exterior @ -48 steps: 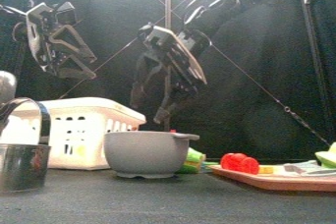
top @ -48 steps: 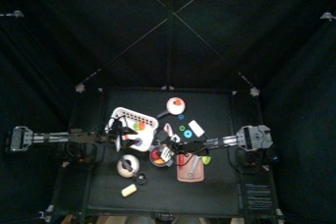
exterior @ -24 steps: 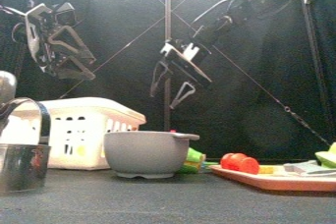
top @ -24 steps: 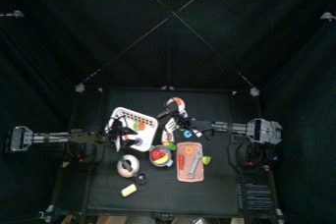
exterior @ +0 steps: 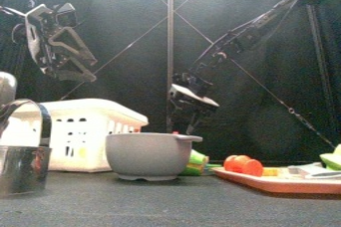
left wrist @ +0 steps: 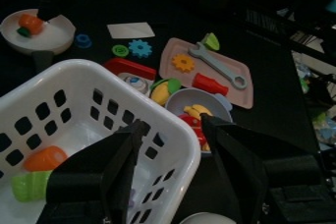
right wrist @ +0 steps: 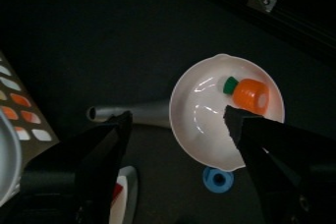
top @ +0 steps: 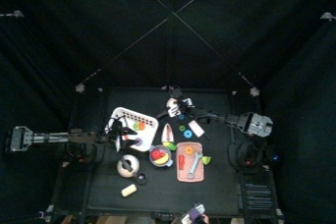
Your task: Grab carrot top
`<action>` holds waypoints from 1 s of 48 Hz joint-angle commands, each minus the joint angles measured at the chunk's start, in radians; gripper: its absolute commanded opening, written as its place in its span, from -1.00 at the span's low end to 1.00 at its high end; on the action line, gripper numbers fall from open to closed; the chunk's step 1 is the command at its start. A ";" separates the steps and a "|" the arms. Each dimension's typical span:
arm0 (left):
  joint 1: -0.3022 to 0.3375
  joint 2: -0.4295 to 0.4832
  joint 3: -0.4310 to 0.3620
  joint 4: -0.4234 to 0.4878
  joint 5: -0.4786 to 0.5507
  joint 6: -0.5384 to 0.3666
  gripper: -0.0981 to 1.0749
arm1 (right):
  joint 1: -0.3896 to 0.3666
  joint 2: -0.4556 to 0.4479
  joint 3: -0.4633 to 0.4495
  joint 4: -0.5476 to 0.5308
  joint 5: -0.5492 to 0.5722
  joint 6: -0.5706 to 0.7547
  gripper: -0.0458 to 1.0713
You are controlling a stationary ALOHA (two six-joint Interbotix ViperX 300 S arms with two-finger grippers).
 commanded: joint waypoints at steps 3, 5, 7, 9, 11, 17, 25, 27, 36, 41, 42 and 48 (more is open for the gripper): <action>0.003 0.002 -0.011 -0.002 -0.005 0.002 0.66 | -0.014 0.009 -0.052 -0.012 0.025 0.005 0.93; 0.003 0.002 -0.011 -0.002 -0.005 0.002 0.66 | -0.014 0.018 -0.061 -0.015 0.044 0.005 0.93; 0.003 0.002 -0.011 -0.002 -0.003 0.002 0.66 | -0.015 0.029 -0.069 -0.018 0.066 0.005 0.93; 0.003 0.002 -0.011 -0.002 -0.005 0.002 0.66 | -0.015 0.040 -0.077 -0.025 0.091 0.005 0.93; 0.003 0.002 -0.011 -0.002 -0.005 0.002 0.66 | -0.015 0.052 -0.087 -0.032 0.126 0.005 0.93; 0.003 0.002 -0.011 -0.002 -0.005 0.002 0.66 | -0.015 0.078 -0.110 -0.058 0.198 0.005 0.93; 0.003 0.002 -0.009 -0.002 -0.003 0.002 0.66 | -0.015 0.109 -0.141 -0.083 0.242 0.005 0.93; 0.003 0.002 -0.009 -0.002 -0.003 0.002 0.66 | -0.015 0.115 -0.144 -0.083 0.242 0.006 0.93; 0.003 0.002 -0.008 -0.002 -0.005 0.002 0.66 | -0.029 0.146 -0.164 -0.081 0.250 0.006 0.93; 0.003 0.002 -0.005 -0.002 -0.005 0.002 0.66 | -0.038 0.155 -0.167 -0.078 0.250 0.006 0.93; 0.003 0.002 -0.005 -0.002 -0.005 0.002 0.66 | -0.038 0.156 -0.166 -0.078 0.250 0.006 0.93; 0.003 0.002 -0.005 -0.002 -0.003 0.002 0.66 | -0.044 0.164 -0.166 -0.077 0.250 0.006 0.93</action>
